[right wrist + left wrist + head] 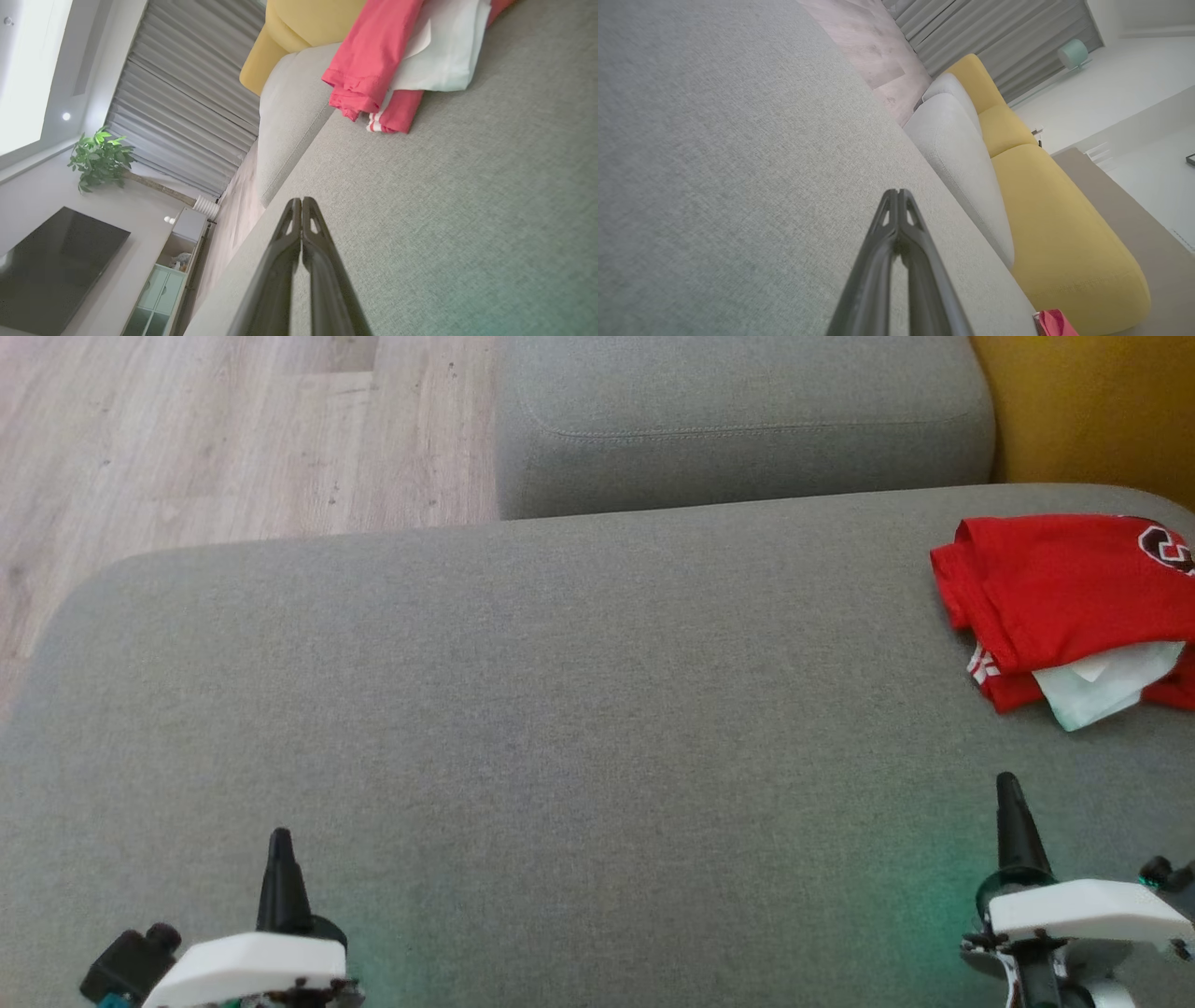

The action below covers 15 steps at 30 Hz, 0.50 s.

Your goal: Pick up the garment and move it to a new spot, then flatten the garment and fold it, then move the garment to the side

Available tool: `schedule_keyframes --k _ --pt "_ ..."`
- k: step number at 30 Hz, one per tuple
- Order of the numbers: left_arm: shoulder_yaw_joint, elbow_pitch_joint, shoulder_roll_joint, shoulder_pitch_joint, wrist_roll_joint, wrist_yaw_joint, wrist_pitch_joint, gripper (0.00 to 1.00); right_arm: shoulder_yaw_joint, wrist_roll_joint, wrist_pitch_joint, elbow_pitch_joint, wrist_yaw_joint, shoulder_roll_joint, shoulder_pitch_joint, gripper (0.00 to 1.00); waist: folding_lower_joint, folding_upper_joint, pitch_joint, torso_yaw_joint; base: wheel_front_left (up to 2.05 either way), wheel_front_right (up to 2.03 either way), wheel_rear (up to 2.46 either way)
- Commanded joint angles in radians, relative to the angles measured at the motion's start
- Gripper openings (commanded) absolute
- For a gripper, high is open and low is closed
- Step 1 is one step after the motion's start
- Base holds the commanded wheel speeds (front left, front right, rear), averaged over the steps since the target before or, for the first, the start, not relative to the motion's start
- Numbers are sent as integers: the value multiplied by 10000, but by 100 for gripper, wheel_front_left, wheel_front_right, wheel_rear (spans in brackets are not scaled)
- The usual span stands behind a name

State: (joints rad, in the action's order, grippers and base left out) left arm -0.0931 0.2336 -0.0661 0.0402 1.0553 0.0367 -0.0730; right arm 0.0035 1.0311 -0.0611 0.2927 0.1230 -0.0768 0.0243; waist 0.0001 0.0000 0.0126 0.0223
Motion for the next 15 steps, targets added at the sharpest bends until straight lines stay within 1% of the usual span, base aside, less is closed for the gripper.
schedule_keyframes --k 1,15 --pt "328 -244 -147 -547 279 104 63 0 40 297 80 -375 49 -47 -555 0 -1 0 -4 -5 0 0 0" --pt "667 -156 -151 -781 1749 323 440 0 -204 1790 456 -406 56 -19 -748 0 -1 0 -44 -62 0 0 0"
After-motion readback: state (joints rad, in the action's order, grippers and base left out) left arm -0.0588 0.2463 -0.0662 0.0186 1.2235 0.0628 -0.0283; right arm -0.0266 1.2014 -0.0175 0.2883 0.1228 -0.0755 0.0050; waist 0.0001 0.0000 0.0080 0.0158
